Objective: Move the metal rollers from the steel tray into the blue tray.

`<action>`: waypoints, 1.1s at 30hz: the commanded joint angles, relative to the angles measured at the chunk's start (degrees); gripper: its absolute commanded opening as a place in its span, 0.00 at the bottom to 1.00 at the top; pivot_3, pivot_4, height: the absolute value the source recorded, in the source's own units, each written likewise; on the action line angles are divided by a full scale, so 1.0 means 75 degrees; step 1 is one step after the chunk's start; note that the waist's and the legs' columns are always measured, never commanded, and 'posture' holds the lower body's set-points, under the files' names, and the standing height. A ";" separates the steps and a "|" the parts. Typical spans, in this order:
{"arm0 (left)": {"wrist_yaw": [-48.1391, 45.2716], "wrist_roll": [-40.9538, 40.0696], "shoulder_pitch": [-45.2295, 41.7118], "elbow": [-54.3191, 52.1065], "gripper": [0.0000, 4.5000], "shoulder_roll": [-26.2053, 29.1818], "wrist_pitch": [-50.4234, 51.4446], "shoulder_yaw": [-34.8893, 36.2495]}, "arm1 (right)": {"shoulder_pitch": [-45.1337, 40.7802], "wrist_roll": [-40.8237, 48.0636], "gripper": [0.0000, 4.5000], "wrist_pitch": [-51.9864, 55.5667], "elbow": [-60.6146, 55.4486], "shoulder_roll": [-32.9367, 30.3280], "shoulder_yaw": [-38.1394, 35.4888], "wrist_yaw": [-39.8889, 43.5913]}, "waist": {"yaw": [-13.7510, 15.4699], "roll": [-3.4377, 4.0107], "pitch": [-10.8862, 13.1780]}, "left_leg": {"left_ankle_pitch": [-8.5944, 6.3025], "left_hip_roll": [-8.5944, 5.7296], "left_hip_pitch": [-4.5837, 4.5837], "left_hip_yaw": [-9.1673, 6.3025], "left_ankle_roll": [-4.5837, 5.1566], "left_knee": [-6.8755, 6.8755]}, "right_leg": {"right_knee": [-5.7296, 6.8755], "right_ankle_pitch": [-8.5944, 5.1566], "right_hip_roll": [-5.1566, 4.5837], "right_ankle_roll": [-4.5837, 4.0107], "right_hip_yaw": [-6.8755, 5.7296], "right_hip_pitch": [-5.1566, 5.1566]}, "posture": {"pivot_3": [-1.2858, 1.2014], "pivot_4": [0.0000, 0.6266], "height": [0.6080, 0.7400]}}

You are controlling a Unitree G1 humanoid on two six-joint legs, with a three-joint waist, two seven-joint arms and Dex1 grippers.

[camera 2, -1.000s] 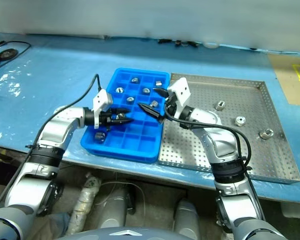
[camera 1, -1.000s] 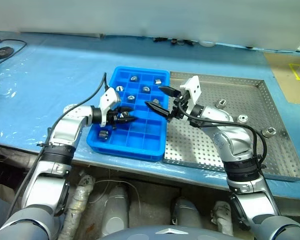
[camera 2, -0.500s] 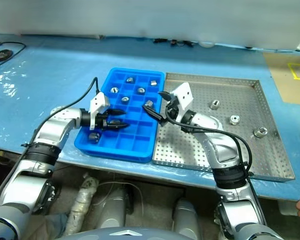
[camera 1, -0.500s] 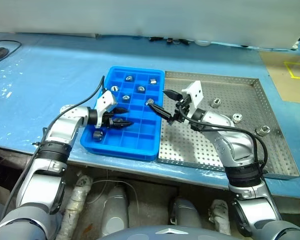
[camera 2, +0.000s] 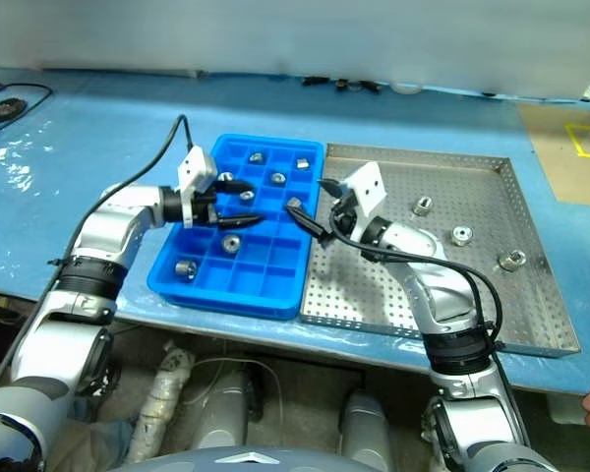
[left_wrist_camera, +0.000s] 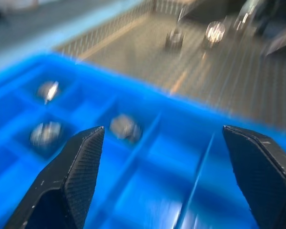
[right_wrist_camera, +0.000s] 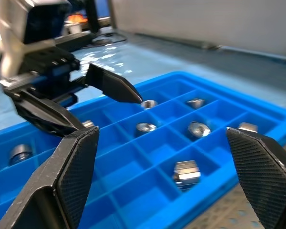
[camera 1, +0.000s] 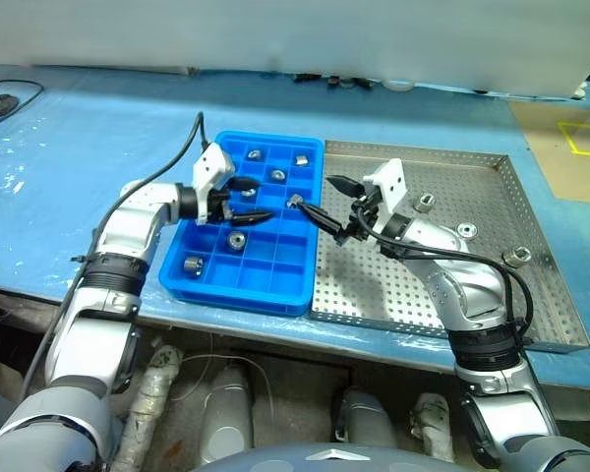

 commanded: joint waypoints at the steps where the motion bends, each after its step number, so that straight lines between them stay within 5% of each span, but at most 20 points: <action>1: 0.0099 -0.0420 -0.0597 -0.0163 0.93 -0.0333 0.0226 0.0199 | -0.0128 -0.0233 1.00 -0.0398 0.0214 -0.0258 -0.0645 -0.0323 | -0.0024 -0.0001 0.0000 | 0.0000 0.0000 0.0001 0.0002 0.0002 0.0003 | 0.0000 0.0002 0.0000 -0.0004 0.0004 0.0000 | 0.43 0.24 1.00; 16: 0.0096 0.0040 -0.1830 0.2272 0.93 -0.2335 -0.0982 -0.0309 | 0.0682 -0.0941 1.00 -0.0909 0.1379 -0.0991 -0.2596 -0.1974 | -0.0318 -0.0001 -0.0001 | -0.0054 -0.0001 0.0018 0.0102 0.0133 0.0053 | -0.0018 0.0007 -0.0009 -0.0004 0.0052 0.0009 | 0.38 0.24 1.00; 22: 0.0172 0.0052 -0.2112 0.2745 0.93 -0.2346 -0.1120 -0.0051 | 0.0506 -0.1051 1.00 -0.1313 0.2147 -0.0756 -0.2561 -0.2211 | -0.0591 0.0000 -0.0001 | -0.0080 0.0002 0.0023 0.0138 0.0170 0.0106 | -0.0013 0.0007 -0.0013 -0.0004 0.0050 0.0005 | 0.37 0.24 1.00; 33: 0.0173 0.0108 -0.1916 0.2651 0.93 -0.2123 -0.1134 0.0006 | 0.0737 -0.0827 1.00 -0.1789 0.3956 -0.1367 -0.4012 -0.2785 | -0.0581 0.0002 -0.0002 | -0.0112 -0.0007 0.0020 0.0182 0.0223 0.0155 | -0.0028 0.0028 -0.0031 -0.0024 0.0077 0.0017 | 0.37 0.24 1.00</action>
